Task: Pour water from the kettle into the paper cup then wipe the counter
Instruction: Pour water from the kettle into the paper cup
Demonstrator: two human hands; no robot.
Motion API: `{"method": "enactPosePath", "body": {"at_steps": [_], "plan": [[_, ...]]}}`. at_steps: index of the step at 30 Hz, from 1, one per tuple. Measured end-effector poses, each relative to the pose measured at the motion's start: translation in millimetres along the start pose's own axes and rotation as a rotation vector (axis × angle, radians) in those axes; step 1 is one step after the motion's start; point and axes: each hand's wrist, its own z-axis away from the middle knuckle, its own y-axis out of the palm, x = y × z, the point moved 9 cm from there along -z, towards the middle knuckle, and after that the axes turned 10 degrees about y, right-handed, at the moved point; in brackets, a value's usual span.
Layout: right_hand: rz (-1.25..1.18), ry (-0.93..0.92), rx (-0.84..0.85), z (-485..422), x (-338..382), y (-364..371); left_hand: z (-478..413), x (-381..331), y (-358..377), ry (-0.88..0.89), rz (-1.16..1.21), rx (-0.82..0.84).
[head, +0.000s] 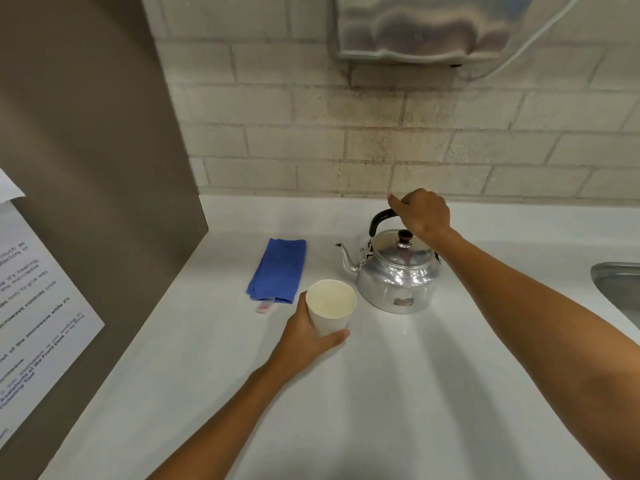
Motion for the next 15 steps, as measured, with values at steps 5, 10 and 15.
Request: {"method": "enactPosePath", "body": {"at_steps": [5, 10, 15], "plan": [[-0.019, -0.037, -0.028, 3, 13, -18, -9, 10, -7, -0.019, 0.019, -0.044], [0.012, -0.196, -0.134, 15, 47, -55, -10, 19, -6, -0.036, 0.021, -0.067], [0.127, -0.351, -0.163, 34, 74, -70, -17, 21, -4, -0.02, 0.038, -0.079]]}}
